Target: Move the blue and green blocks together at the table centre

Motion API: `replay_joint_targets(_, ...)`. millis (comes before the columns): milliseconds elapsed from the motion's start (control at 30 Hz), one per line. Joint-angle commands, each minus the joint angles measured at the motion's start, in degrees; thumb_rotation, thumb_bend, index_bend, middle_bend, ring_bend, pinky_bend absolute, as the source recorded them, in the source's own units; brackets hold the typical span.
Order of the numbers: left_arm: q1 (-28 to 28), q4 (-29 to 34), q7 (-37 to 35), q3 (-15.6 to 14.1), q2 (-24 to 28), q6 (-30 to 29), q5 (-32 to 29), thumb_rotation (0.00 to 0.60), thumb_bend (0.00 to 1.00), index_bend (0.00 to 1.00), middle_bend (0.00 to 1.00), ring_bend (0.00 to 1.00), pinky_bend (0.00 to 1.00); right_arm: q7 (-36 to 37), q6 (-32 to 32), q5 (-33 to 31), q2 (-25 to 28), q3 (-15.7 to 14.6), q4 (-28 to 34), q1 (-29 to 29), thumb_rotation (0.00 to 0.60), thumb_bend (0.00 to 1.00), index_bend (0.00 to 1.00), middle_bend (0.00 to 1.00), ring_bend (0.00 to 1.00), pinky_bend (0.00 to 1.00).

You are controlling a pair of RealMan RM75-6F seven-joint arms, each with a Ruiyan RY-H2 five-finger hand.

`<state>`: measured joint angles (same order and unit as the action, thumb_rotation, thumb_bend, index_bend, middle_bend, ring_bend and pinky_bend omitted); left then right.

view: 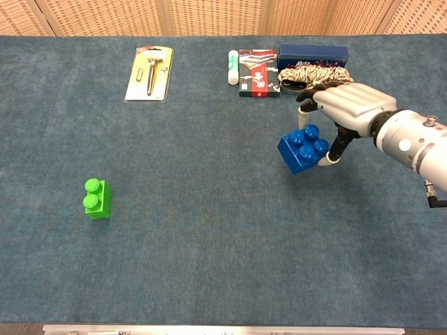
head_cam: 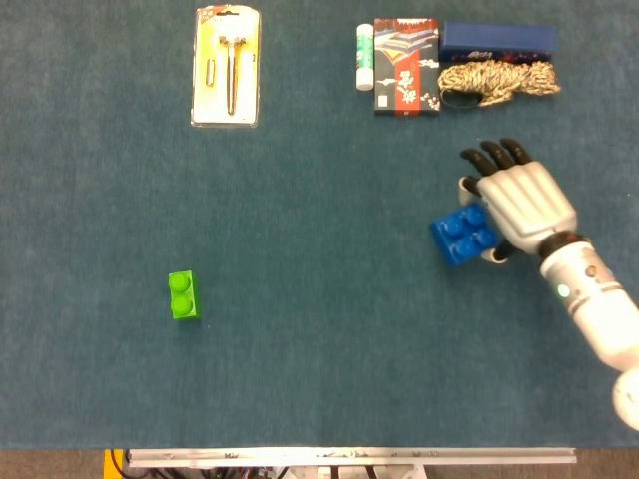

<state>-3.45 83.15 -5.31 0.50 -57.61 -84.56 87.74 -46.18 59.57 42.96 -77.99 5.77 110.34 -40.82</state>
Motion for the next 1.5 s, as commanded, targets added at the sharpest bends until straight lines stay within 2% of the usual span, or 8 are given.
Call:
replay_joint_targets(33, 0.0, -1.07, -0.67, -0.44, -0.24, 0.11, 0.53, 0.6, 0.0, 0.45, 0.36, 0.27, 0.46, -3.26, 2.5, -4.63, -2.56, 1.24, 0.84, -2.87, 0.6, 0.05, 0.57, 0.13, 0.01, 0.06)
replay_joint_targets(367, 0.54, -3.94, -1.85, -1.39, -0.44, -0.28, 1.31, 0.6, 0.0, 0.44, 0.36, 0.27, 0.46, -7.78, 10.24, -15.23, -11.48, 5.6, -1.61, -8.94, 0.6, 0.09, 0.57, 0.13, 0.01, 0.06)
replay_joint_targets(500, 0.82, -4.61, -2.26, -1.69, -0.58, -0.38, 1.39, 0.6, 0.0, 0.44, 0.36, 0.27, 0.47, -9.17, 12.55, -20.83, -14.57, 8.49, -2.57, -11.35, 0.6, 0.09, 0.57, 0.13, 0.01, 0.06)
replay_joint_targets(867, 1.54, -5.73, -3.02, -2.14, -1.09, -0.88, 1.38, 0.6, 0.0, 0.44, 0.36, 0.28, 0.47, -13.19, 19.27, -33.34, -23.8, 13.7, -7.95, -16.71, 0.6, 0.1, 0.57, 0.13, 0.01, 0.05)
replay_joint_targets(1500, 2.77, -8.16, -4.94, -2.61, -2.24, -1.22, 0.81, 0.6, 0.0, 0.44, 0.36, 0.28, 0.48, -10.13, 27.37, -34.16, -37.96, 21.7, -20.42, -19.82, 0.6, 0.1, 0.57, 0.13, 0.0, 0.05)
